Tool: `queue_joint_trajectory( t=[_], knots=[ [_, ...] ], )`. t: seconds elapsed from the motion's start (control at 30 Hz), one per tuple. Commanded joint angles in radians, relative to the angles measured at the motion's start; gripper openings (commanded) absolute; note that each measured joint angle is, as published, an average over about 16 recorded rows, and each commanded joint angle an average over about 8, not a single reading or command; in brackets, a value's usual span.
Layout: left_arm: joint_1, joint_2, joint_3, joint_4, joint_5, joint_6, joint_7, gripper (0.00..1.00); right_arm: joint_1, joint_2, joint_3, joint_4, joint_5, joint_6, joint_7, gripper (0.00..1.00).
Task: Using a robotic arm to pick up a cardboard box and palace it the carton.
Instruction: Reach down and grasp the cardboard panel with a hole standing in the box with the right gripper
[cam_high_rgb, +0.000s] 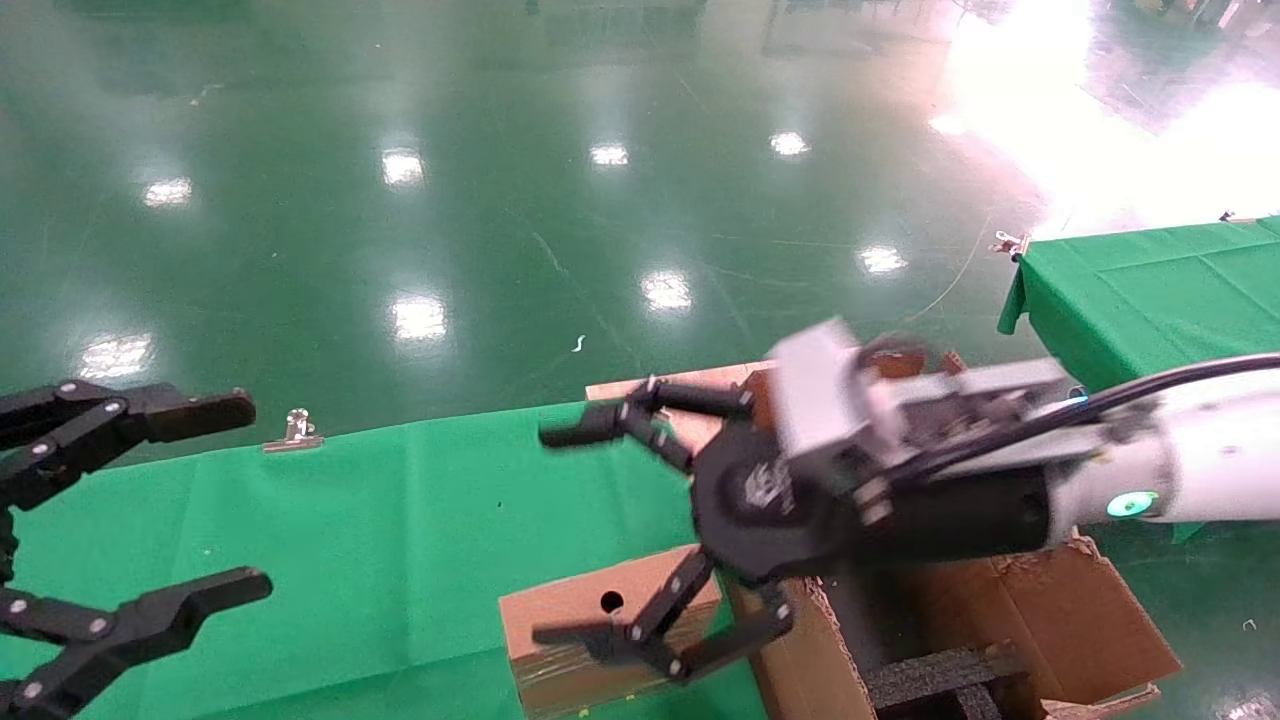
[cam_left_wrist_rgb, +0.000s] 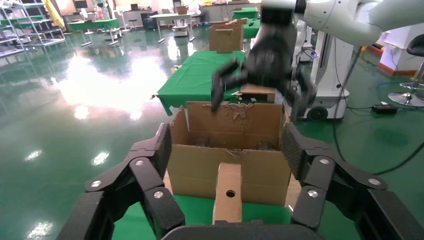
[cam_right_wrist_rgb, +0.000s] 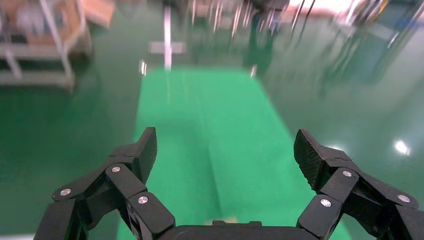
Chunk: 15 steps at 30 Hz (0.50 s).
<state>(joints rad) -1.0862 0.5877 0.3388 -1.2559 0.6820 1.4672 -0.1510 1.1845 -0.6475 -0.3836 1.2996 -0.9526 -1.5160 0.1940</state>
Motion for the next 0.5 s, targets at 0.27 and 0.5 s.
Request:
queue_joint_trajectory(
  t=[0.27, 0.5],
  knots=[
    [0.000, 0.000, 0.000, 0.000, 0.000, 0.000, 0.000, 0.00, 0.137, -0.075, -0.142, -0.001, -0.291, -0.026, 0.019, 1.00],
    [0.000, 0.000, 0.000, 0.000, 0.000, 0.000, 0.000, 0.00, 0.201, -0.141, -0.236, -0.012, -0.453, -0.033, 0.032, 1.00]
  ],
)
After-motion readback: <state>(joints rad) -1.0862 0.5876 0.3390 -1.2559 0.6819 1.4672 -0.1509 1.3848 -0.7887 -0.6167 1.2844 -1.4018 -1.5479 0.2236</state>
